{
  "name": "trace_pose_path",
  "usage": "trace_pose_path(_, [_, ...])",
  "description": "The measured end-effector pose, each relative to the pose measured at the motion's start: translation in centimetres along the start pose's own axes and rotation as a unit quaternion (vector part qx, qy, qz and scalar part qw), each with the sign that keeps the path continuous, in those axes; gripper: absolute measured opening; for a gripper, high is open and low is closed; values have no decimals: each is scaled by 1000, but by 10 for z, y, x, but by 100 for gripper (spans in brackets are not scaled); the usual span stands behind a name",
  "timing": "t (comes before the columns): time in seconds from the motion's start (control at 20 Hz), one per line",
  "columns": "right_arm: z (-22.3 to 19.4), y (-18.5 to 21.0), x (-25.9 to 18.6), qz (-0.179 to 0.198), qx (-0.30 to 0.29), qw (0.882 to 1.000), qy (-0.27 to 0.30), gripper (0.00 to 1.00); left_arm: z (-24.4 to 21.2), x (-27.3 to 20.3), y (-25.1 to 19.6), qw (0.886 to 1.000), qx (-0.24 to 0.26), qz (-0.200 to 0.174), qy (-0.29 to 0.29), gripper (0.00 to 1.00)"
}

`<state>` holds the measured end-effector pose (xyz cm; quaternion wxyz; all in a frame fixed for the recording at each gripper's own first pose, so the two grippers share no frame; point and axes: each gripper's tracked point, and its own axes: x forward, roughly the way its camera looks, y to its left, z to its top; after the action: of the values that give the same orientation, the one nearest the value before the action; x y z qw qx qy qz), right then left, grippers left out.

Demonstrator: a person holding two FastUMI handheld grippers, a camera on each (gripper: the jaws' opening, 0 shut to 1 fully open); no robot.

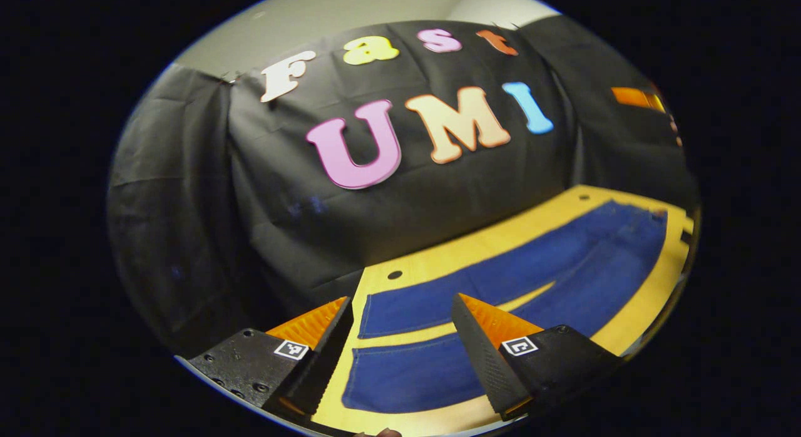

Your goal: Grasp the waist and the cuffs of the jeans and fold them to make the two legs overlap; first hold the waist and fold one-third of the jeans toward the cuffs, then hold the cuffs and fold the remaining one-third in the same direction to finish folding.

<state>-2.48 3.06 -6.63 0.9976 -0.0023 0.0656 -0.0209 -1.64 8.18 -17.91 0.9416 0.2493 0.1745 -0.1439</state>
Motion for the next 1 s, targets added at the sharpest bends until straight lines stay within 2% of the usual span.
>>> trace_pose_path(0.15, [-5,8,-8,1,0,1000,0,98,-38,0,-15,996,72,-50,30,95])
trace_pose_path(0.2, [-3,8,-9,-1,-1,1000,-3,98,-53,1,-17,993,94,-63,44,100])
trace_pose_path(0.25, [-5,7,-10,-3,-6,1000,-3,98,-64,1,-19,989,116,-77,58,95])
trace_pose_path(0.5, [-13,9,-12,-3,-14,1000,5,96,-141,-5,-35,957,202,-153,138,95])
trace_pose_path(0.55, [-13,7,-12,-4,-14,1000,5,100,-153,-7,-36,951,219,-160,150,95])
trace_pose_path(0.65, [-12,3,-15,-10,-24,1000,4,98,-171,-5,-41,937,254,-171,170,95])
trace_pose_path(0.7, [-12,1,-15,-12,-28,1000,4,100,-179,-5,-44,930,268,-179,175,100])
trace_pose_path(0.8, [-15,1,-17,-17,-33,999,8,98,-189,-4,-52,917,296,-198,180,96])
trace_pose_path(0.85, [-17,-1,-17,-19,-33,999,11,98,-192,-3,-55,912,307,-205,180,95])
trace_pose_path(0.9, [-18,-1,-18,-22,-33,999,13,100,-195,-2,-57,907,316,-209,182,100])
trace_pose_path(1.0, [-18,-2,-21,-26,-36,999,14,98,-194,3,-59,904,325,-215,176,95])
